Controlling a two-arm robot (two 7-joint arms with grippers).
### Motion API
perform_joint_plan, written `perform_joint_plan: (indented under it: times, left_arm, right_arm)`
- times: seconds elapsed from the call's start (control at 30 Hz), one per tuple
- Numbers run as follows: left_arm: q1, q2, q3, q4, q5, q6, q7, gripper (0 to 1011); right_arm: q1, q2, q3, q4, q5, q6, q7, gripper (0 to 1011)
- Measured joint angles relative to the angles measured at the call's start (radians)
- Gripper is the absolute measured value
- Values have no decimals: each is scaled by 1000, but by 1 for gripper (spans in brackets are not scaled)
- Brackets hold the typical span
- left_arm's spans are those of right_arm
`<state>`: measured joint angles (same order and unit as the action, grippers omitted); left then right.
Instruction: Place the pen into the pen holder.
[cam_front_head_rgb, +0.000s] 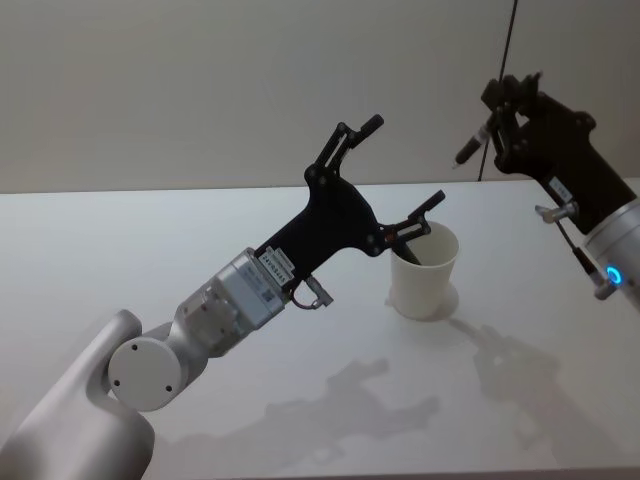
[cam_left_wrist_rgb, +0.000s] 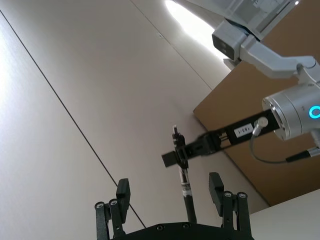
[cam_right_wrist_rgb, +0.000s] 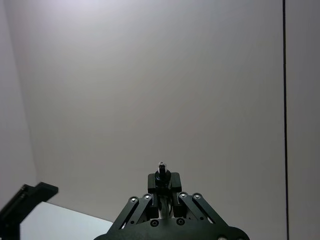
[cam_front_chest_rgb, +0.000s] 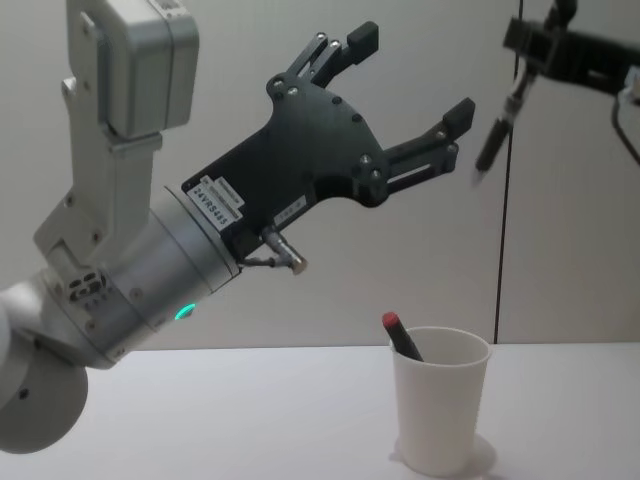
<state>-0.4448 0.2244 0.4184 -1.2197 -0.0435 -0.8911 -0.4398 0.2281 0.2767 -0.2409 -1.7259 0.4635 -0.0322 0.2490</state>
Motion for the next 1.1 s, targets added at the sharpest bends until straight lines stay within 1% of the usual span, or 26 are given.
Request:
perform_joint_plan:
  times: [0.17, 0.33, 0.47, 0.53, 0.6, 0.8, 1.03, 1.1]
  left_arm:
    - [0, 0, 0, 0, 0, 0, 0, 999]
    - [0, 0, 0, 0, 0, 0, 0, 1000]
    - [0, 0, 0, 0, 0, 0, 0, 999]
    - [0, 0, 0, 0, 0, 0, 0, 999]
    - [0, 0, 0, 0, 0, 0, 0, 1000]
    - [0, 0, 0, 0, 0, 0, 0, 1000]
    - [0, 0, 0, 0, 0, 0, 0, 1000]
    - [0, 0, 0, 0, 0, 0, 0, 999]
  right_arm:
    - [9, -7, -2, 40, -33, -1, -17, 134]
    - [18, -14, -7, 79, -57, -1, -22, 134]
    - [29, -23, -12, 123, -76, -1, -21, 134]
    - [35, -29, -15, 147, -84, -2, -16, 134]
    - [38, -30, -16, 155, -86, -3, -14, 134]
    - [62, -49, -28, 231, -109, -8, 7, 134]
    - [86, -68, -39, 299, -129, -19, 23, 134]
    - [99, -78, -43, 333, -138, -26, 30, 134]
